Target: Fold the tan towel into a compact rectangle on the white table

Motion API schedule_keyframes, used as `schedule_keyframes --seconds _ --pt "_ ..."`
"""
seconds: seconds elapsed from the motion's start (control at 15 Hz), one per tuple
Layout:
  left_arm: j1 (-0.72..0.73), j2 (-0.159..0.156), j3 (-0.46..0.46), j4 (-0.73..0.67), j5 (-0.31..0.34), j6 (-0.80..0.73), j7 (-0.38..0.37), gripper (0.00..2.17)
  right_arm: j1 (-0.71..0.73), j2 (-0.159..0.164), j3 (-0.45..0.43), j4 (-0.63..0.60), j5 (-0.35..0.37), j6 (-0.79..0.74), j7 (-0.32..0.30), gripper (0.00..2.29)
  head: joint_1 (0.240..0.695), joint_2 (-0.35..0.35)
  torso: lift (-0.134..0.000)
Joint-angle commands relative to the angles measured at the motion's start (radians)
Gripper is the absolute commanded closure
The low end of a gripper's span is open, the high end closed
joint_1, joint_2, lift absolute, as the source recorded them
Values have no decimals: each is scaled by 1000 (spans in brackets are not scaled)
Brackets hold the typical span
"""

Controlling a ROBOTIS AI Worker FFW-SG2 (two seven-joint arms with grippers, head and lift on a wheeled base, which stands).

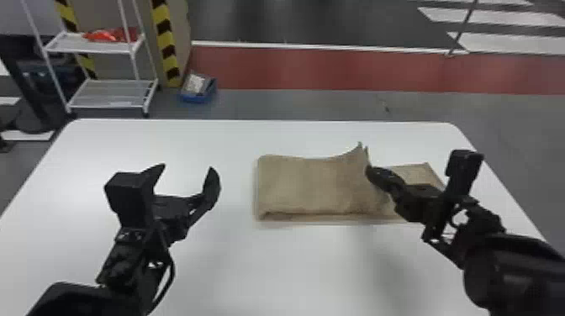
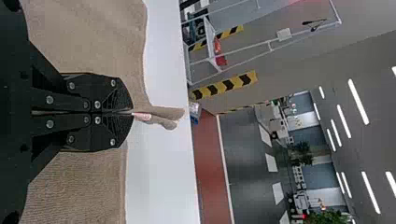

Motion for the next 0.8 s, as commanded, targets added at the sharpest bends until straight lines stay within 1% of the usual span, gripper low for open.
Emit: schedule_keyframes --seconds 0.0,0.13,0.27,0.33,0.4,0.47,0.53,0.6,0.73 --pt "-4 0 -16 -2 -4 11 6 83 5 3 -5 3 3 -24 0 1295 695 -85 -125" --pt "-4 0 -16 -3 -6 14 9 83 8 -4 -31 -67 -13 35 0 1295 695 -91 -125" --pt "4 1 -16 -5 -7 20 10 83 20 -4 -92 -152 -44 133 4 1295 695 -103 -125" --pt "7 1 -14 -7 -9 23 12 83 17 -10 -127 -159 -63 142 4 1295 695 -109 -125" --pt "13 1 -14 -8 -9 23 12 83 0 -31 -149 -144 -81 145 4 1295 695 -117 -125" --pt "27 1 -8 -19 -10 23 12 83 -16 -56 -144 -86 -81 145 17 1295 695 -127 -125" --pt "31 1 -5 -19 -10 23 12 83 -35 -63 -127 -23 -73 142 35 1295 695 -151 -125" --pt "31 1 -5 -19 -10 33 12 83 -43 -63 -113 15 -52 127 35 1295 695 -157 -125" --pt "33 1 -14 -16 -10 39 10 83 -52 -59 -106 51 -35 114 33 1295 695 -159 -125"
